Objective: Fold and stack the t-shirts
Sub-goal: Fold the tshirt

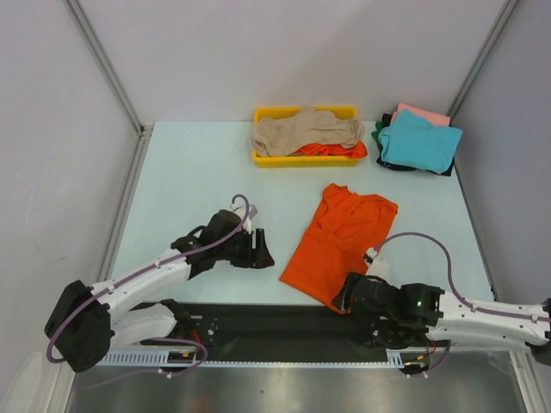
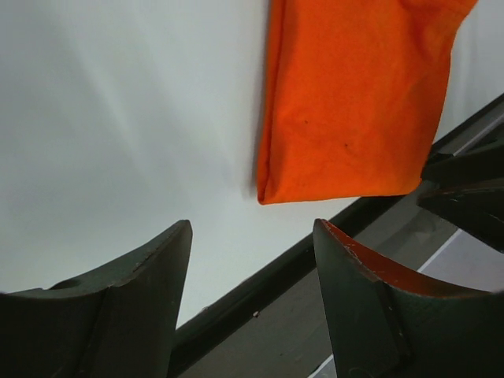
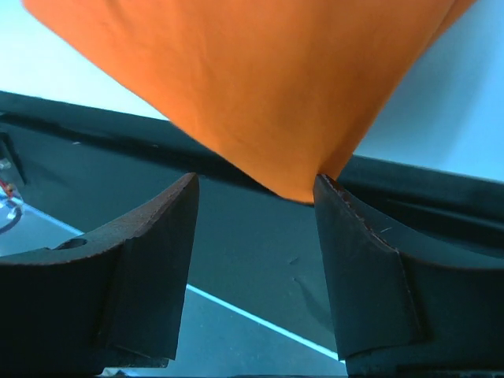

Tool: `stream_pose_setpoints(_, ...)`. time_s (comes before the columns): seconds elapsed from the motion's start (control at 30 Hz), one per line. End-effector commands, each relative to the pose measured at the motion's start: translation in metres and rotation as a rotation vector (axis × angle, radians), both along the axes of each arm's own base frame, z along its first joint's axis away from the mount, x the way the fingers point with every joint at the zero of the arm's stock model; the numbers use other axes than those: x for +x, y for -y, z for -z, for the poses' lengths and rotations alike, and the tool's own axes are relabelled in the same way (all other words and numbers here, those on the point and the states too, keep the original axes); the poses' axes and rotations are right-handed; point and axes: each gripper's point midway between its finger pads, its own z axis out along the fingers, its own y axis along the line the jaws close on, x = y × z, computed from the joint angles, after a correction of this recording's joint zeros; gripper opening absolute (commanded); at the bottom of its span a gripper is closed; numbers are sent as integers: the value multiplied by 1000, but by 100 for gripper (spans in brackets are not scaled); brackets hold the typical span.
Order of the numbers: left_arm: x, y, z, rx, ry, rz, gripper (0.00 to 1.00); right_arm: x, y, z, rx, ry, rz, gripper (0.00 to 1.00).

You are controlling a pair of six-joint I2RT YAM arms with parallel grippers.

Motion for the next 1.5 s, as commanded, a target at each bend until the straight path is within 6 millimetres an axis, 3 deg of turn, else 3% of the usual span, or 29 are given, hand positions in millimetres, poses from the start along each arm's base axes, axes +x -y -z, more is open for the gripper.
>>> stream_pose_setpoints(0.0,1,22,-10,-87,31,45,68,4,-13,3,54,-27,116,64)
stream_pose_setpoints(0.17,-4,26,-5,-91,12,54,68,-3,-8,19,-47,-53,132,64)
stream_pose_setpoints(0.3,-8,28,1,-84,1,58,67,-3,0,14,-62,-27,153,64)
stream_pose_setpoints(0.37,-9,29,4,-85,-4,57,66,-5,5,20,-73,-32,159,64)
stream_pose_setpoints(0.43,-11,31,5,-88,-9,62,65,-4,0,20,-28,-30,159,63)
stream_pose_setpoints(0.83,-30,43,10,-114,-26,124,64,6,5,33,-2,22,210,51)
stream_pose_setpoints(1.27,-47,45,36,-106,-89,144,69,8,8,39,-7,37,213,19)
stream_pose_setpoints(1.47,-49,48,41,-111,-98,148,68,8,11,41,-13,33,217,10)
